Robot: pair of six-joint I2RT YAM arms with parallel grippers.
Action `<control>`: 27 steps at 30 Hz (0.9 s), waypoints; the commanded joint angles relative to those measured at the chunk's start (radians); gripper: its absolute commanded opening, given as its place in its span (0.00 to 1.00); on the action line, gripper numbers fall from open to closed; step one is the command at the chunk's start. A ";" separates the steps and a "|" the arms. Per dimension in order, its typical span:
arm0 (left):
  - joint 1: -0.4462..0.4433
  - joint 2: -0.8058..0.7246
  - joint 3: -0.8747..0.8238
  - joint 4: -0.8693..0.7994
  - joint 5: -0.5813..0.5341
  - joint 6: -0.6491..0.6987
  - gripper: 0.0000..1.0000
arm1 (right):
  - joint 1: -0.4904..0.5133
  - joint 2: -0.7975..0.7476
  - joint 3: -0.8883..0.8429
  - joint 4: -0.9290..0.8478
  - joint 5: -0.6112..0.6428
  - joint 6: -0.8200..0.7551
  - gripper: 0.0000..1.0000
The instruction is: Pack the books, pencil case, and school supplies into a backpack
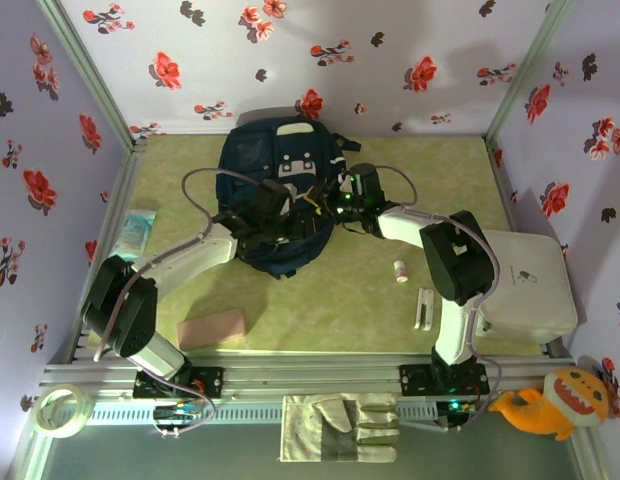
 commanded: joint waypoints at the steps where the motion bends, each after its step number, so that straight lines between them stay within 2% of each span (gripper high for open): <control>1: -0.004 0.038 0.016 0.032 -0.021 -0.028 0.37 | 0.020 -0.021 0.029 0.091 -0.002 0.012 0.10; 16: -0.004 0.117 0.068 0.025 -0.016 -0.031 0.21 | 0.023 -0.026 0.018 0.105 0.001 0.015 0.10; 23: -0.004 0.100 0.063 -0.005 -0.054 -0.018 0.02 | 0.017 -0.048 -0.003 0.113 0.034 0.002 0.08; 27: 0.000 0.059 0.049 -0.032 -0.101 0.050 0.00 | -0.010 -0.083 -0.005 0.078 0.059 -0.064 0.05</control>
